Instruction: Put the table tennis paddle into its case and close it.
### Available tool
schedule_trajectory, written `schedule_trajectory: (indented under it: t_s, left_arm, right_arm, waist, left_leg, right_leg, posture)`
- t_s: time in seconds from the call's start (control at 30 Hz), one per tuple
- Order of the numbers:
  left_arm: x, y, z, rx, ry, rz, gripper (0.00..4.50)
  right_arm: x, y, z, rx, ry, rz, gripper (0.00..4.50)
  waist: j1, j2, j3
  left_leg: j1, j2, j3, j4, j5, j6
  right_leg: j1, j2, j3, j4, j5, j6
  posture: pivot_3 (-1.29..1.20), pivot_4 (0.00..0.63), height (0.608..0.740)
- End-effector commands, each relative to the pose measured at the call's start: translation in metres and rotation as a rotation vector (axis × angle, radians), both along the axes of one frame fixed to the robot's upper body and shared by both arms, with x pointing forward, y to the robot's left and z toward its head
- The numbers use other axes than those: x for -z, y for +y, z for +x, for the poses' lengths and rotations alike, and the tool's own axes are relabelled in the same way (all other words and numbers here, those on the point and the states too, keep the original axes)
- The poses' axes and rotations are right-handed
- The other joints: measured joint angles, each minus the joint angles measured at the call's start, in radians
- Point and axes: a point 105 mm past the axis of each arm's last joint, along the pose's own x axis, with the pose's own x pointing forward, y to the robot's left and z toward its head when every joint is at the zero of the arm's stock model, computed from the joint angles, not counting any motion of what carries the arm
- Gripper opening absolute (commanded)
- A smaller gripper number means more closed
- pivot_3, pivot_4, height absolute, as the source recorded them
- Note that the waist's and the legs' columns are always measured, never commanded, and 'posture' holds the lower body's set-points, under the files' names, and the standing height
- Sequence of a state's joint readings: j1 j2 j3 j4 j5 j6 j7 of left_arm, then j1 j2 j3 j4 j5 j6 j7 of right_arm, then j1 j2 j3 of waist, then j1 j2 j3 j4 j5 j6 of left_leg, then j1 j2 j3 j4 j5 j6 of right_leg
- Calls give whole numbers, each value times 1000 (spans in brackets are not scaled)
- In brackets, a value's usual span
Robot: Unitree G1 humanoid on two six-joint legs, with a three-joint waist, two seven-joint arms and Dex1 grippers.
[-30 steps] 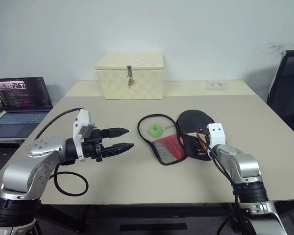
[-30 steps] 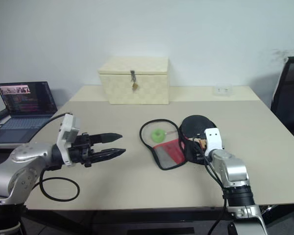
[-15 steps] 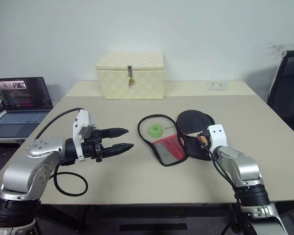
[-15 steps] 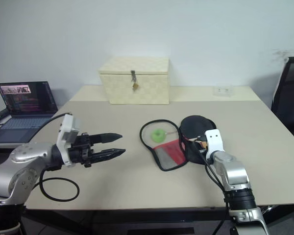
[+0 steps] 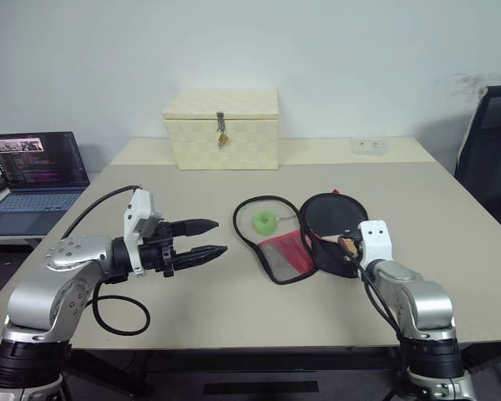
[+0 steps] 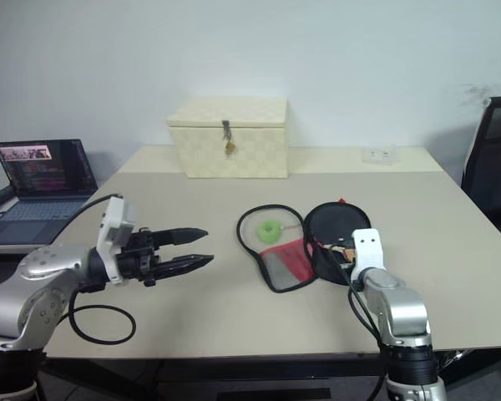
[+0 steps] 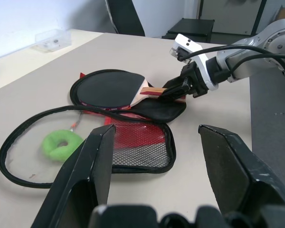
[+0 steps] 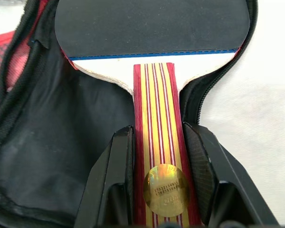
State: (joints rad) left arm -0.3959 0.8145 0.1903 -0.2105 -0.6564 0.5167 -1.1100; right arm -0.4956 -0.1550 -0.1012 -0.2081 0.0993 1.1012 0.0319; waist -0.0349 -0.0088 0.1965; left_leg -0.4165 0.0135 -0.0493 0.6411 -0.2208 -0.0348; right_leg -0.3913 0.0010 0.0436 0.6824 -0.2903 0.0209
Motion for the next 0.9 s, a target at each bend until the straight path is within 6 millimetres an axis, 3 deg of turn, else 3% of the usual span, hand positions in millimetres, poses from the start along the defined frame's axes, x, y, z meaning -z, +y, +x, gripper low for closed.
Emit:
schedule_trajectory:
  t_s: [0.03, 0.13, 0.43, 0.47, 0.63, 0.77, 0.9]
  left_arm:
    - [-6, -2, 0, 15, -38, 1, 3036]
    - [-6, -2, 0, 18, -38, 0, 3036]
    - [-5, 0, -2, 5, -39, -3, 3036]
    - [-5, 0, -2, 3, -40, -3, 3036]
    - [-2, 6, 1, -42, -28, -8, 3036]
    - [8, 17, 9, -105, 16, -5, 3036]
    - [25, 40, 36, -261, 34, 44, 3036]
  right_arm:
    - [-18, 10, 9, 5, -73, 45, 1233]
    - [-22, 17, 15, 8, -82, 64, 1233]
    - [-22, 25, 17, -22, -88, 60, 4296]
    - [-21, 25, 16, -25, -87, 57, 4455]
    - [-37, 26, 10, -122, -144, 70, 4455]
    - [-69, 33, -13, -430, -201, 109, 4455]
    - [-97, 36, -46, -720, -205, 128, 4455]
  waist:
    - [-2, 0, 0]
    - [-7, 0, 0]
    - [-9, 0, 0]
    - [-9, 0, 0]
    - [-8, 0, 0]
    - [-6, 0, 0]
    - [-4, 0, 0]
  left_leg:
    - [0, 0, 0, 0, 0, 0]
    - [0, 0, 0, 0, 0, 0]
    - [0, 0, 0, 0, 0, 0]
    - [0, 0, 0, 0, 0, 0]
    - [0, 0, 0, 0, 0, 0]
    - [0, 0, 0, 0, 0, 0]
    - [0, 0, -1, 0, 0, 0]
  right_leg:
    - [0, 0, 0, 0, 0, 0]
    - [0, 0, 0, 0, 0, 0]
    - [0, 0, 0, 0, 0, 0]
    - [0, 0, 0, 0, 0, 0]
    - [0, 0, 0, 0, 0, 0]
    - [0, -1, 0, -1, 0, 0]
    - [1, 0, -1, 0, 0, 0]
  posture:
    - [0, 150, 740]
    - [0, 150, 740]
    - [0, 150, 740]
    - [0, 150, 740]
    - [0, 150, 740]
    - [0, 150, 740]
    - [0, 150, 740]
